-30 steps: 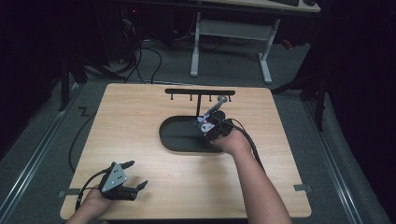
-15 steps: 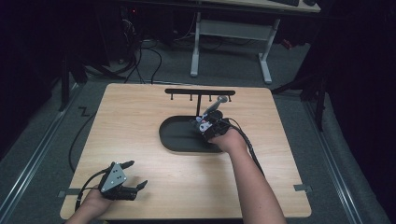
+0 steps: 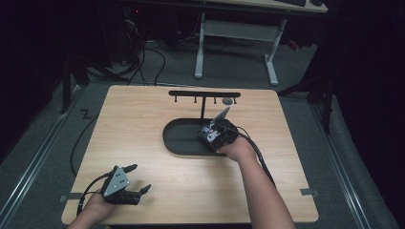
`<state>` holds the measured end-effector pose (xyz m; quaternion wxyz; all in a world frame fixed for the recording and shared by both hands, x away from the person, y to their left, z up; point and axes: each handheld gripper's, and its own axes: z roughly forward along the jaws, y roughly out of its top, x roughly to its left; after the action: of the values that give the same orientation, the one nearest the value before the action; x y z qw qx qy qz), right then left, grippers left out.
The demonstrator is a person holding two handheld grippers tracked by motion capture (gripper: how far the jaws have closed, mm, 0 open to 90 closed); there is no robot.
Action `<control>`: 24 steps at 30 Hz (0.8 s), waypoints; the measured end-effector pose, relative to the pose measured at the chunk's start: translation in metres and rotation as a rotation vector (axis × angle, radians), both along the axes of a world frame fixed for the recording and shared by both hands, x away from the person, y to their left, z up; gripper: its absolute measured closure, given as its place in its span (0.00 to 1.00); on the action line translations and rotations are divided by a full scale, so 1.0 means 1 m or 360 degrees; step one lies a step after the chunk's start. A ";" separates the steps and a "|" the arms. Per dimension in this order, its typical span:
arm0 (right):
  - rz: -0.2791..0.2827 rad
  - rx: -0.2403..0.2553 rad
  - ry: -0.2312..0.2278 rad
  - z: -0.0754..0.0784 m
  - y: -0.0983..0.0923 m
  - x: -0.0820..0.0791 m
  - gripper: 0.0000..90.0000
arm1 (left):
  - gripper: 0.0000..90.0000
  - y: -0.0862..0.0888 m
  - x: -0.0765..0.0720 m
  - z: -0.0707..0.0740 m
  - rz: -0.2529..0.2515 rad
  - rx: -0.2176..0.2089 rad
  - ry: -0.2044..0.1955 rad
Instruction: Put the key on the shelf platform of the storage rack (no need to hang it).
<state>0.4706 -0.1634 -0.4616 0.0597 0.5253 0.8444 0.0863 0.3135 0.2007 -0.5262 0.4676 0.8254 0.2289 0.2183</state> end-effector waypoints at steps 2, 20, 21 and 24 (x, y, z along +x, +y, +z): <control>-0.0003 0.0003 -0.0002 -0.002 0.001 0.002 0.52 | 0.17 0.000 0.000 0.000 0.0000 0.0007 0.0003; -0.0009 0.0072 -0.0133 0.009 0.005 0.000 0.32 | 0.17 0.000 0.000 0.000 0.0004 0.0012 -0.0006; 0.0002 0.0060 -0.0153 0.011 0.003 -0.003 0.32 | 0.17 0.000 0.000 0.000 0.0003 0.0011 -0.0006; 0.0032 0.0070 -0.0200 0.019 -0.002 -0.011 0.31 | 0.17 -0.001 0.000 0.000 0.0007 0.0013 -0.0006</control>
<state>0.4597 -0.1653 -0.4427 0.1002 0.5115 0.8421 0.1383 0.3131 0.2002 -0.5263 0.4642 0.8264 0.2289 0.2219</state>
